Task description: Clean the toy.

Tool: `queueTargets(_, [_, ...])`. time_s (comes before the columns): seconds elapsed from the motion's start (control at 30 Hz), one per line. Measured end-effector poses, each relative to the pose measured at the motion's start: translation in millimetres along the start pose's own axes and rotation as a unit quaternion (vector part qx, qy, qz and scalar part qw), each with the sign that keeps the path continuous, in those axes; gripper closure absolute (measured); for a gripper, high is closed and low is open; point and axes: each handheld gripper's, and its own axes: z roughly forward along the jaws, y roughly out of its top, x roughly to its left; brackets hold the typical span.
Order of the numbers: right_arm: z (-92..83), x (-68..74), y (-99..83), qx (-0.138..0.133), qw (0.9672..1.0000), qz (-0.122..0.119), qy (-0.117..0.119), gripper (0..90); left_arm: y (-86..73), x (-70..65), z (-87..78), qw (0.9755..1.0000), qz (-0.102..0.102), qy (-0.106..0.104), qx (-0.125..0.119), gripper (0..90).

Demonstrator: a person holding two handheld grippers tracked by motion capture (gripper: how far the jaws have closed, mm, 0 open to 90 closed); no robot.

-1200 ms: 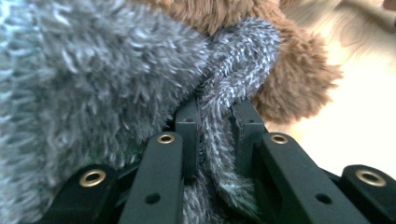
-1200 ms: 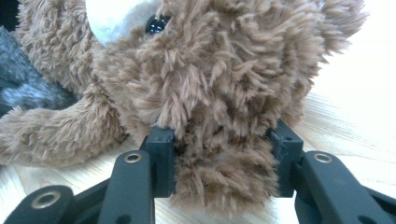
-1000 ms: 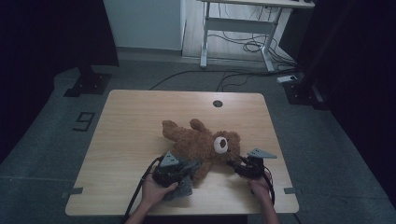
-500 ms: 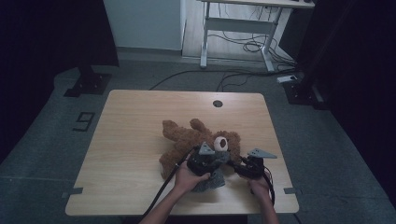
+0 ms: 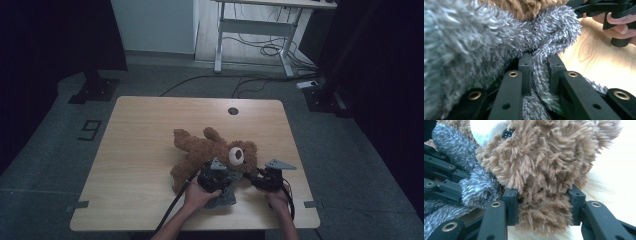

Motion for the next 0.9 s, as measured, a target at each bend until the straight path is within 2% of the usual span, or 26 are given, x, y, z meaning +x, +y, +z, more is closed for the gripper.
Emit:
queueTargets(0.13, [-0.1, -0.3, -0.1, 0.000, 1.0000, 0.000, 0.001, 55.8, -1.6, -0.9, -1.9, 1.0000, 0.001, 0.000, -0.004, 76.9])
queueTargets(0.2, [-0.4, -0.5, 0.0, 0.001, 1.0000, 0.000, 0.001, 55.8, -2.6, -2.6, -5.2, 0.9999, 0.005, -0.001, -0.013, 76.9])
queueTargets(0.27, [-0.4, -0.9, 0.0, 0.000, 1.0000, 0.001, 0.002, 55.7, -2.7, -7.0, -13.9, 0.9990, 0.015, 0.006, -0.043, 77.1])
queueTargets(0.3, [-0.4, -1.2, 0.0, -0.001, 1.0000, 0.002, 0.003, 55.7, -0.7, -9.2, -18.6, 0.9982, 0.019, 0.009, -0.056, 77.2])
queueTargets(0.4, [-0.3, -1.2, -0.1, -0.002, 1.0000, 0.004, 0.003, 55.7, 12.4, -11.9, -32.6, 0.9965, 0.029, 0.018, -0.076, 77.2])
queueTargets(0.53, [-0.6, -0.6, -0.2, -0.002, 1.0000, 0.007, 0.003, 55.7, 30.5, -8.7, -45.3, 0.9952, 0.024, 0.021, -0.092, 77.2])
queueTargets(0.57, [-0.5, -0.8, -0.3, -0.003, 1.0000, 0.009, 0.003, 55.7, 38.4, -8.2, -43.9, 0.9955, 0.020, 0.020, -0.090, 77.3])
queueTargets(0.7, [-0.9, -2.3, -0.5, -0.005, 0.9998, 0.020, 0.004, 55.8, 47.7, -10.7, -27.2, 0.9972, 0.014, 0.010, -0.072, 77.3])
queueTargets(0.8, [-0.9, -2.8, -0.7, -0.004, 0.9998, 0.020, 0.005, 56.1, 44.6, -14.2, -14.5, 0.9984, 0.016, 0.003, -0.053, 77.3])
queueTargets(0.9, [-0.7, -2.2, -0.8, -0.002, 0.9999, 0.015, 0.004, 56.6, 34.4, -15.6, -0.6, 0.9995, 0.018, 0.005, -0.027, 77.4])
